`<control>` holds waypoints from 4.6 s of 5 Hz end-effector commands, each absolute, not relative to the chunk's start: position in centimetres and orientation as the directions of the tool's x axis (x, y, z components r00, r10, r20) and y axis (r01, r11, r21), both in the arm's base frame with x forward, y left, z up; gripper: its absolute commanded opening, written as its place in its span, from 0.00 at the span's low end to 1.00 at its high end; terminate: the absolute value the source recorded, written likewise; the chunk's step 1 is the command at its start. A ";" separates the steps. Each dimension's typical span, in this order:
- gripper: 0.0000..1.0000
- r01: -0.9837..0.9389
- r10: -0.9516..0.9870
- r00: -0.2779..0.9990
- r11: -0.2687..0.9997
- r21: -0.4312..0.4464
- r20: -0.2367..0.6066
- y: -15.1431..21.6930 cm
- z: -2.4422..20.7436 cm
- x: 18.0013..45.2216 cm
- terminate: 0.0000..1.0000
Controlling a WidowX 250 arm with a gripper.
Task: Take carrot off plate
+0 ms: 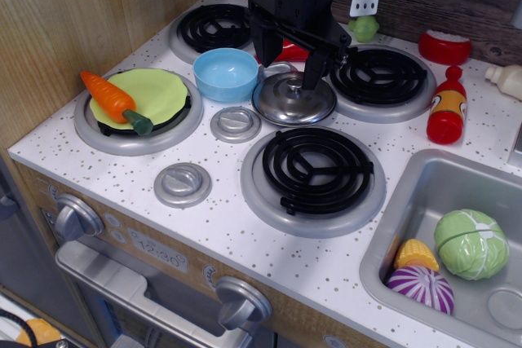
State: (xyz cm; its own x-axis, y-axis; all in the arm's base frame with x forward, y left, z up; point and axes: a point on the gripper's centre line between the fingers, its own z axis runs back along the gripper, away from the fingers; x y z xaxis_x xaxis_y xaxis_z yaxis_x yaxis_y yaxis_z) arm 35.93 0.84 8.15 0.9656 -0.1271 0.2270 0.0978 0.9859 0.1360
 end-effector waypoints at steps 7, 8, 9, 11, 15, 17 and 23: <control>1.00 -0.655 0.587 0.755 0.693 0.301 0.291 16.9 9.9 32.3 0.00; 1.00 -0.707 0.636 0.706 0.655 0.266 0.310 17.5 8.9 30.7 0.00; 1.00 -0.732 0.658 0.678 0.644 0.221 0.327 18.1 7.6 29.8 0.00; 1.00 -0.751 0.685 0.651 0.644 0.147 0.326 18.0 5.3 28.8 0.00; 0.00 -0.635 0.575 0.763 0.752 0.177 0.295 17.2 9.3 30.3 0.00; 0.00 -0.678 0.601 0.726 0.706 0.204 0.335 8.2 10.9 30.3 0.00; 1.00 -0.722 0.689 0.666 0.691 0.016 0.285 4.2 6.3 29.8 1.00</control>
